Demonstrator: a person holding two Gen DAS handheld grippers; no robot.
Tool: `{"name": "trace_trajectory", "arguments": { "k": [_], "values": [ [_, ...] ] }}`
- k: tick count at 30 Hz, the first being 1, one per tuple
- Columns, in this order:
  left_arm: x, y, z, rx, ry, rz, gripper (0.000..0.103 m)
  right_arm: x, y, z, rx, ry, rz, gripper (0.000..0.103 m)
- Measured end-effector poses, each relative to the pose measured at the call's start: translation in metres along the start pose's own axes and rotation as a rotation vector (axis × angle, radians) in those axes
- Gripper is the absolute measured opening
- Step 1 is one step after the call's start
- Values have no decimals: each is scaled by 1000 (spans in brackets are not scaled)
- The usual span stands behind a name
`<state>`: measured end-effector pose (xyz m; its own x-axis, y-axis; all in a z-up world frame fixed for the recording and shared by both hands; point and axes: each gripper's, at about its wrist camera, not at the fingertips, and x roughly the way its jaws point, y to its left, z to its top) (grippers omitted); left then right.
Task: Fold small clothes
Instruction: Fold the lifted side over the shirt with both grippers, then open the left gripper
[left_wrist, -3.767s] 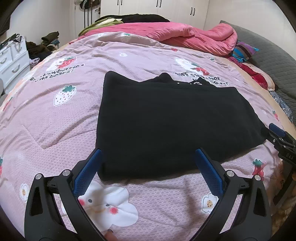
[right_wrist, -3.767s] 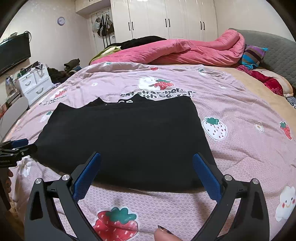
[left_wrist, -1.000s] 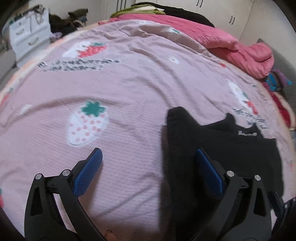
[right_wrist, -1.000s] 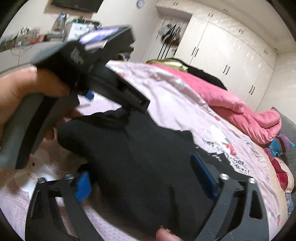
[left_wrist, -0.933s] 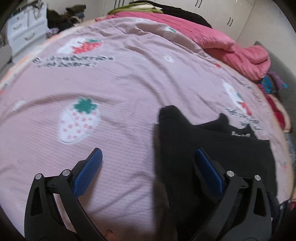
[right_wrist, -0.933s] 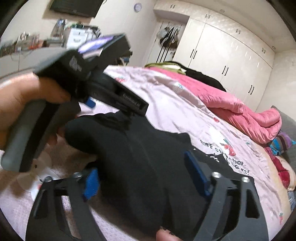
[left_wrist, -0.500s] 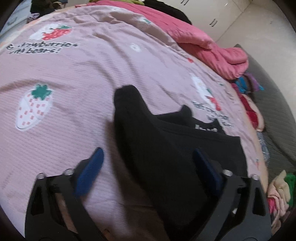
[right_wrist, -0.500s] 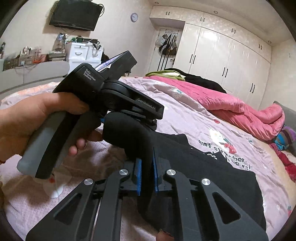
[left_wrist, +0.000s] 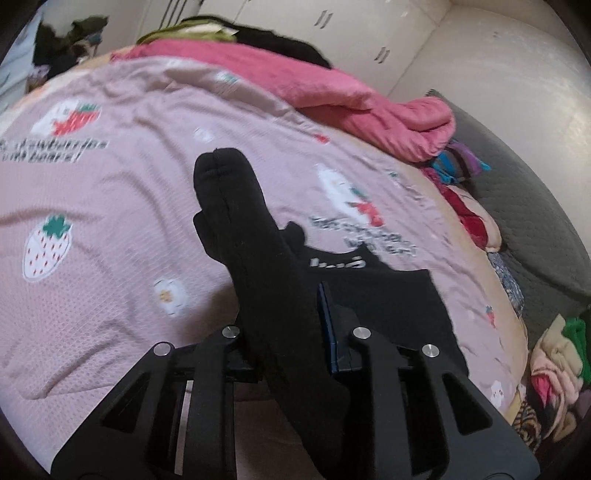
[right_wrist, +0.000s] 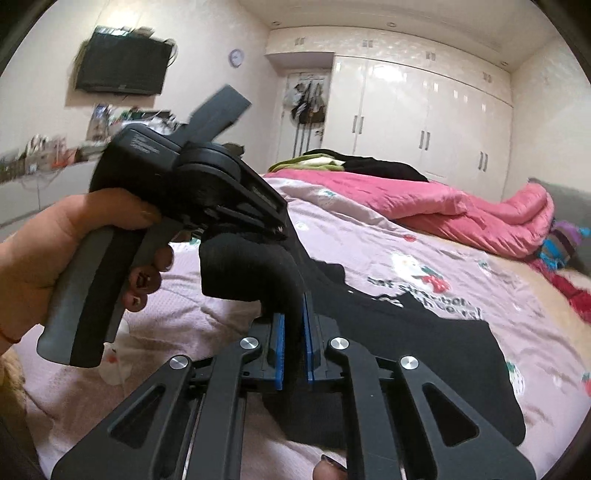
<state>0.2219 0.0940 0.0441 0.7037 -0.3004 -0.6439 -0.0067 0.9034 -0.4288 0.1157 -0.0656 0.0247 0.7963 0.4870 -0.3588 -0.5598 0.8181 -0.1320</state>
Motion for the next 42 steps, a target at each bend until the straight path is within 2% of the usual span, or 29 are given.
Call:
{"name": "trace_trajectory", "arguments": {
  "k": [7, 13, 20, 35, 42],
  "values": [
    [-9, -49, 6, 67, -22, -64, 15, -29, -27, -4, 110, -36, -48, 7],
    [4, -90, 6, 109, -8, -80, 15, -44, -56, -14, 230, -37, -75, 7],
    [36, -129, 2, 135, 51, -75, 15, -52, -87, -27, 345, -17, -107, 7],
    [110, -177, -17, 158, 207, -34, 16, -61, -133, -64, 540, 65, -167, 7],
    [138, -190, -24, 168, 269, -4, 20, -53, -162, -83, 711, 124, -109, 7]
  ]
}}
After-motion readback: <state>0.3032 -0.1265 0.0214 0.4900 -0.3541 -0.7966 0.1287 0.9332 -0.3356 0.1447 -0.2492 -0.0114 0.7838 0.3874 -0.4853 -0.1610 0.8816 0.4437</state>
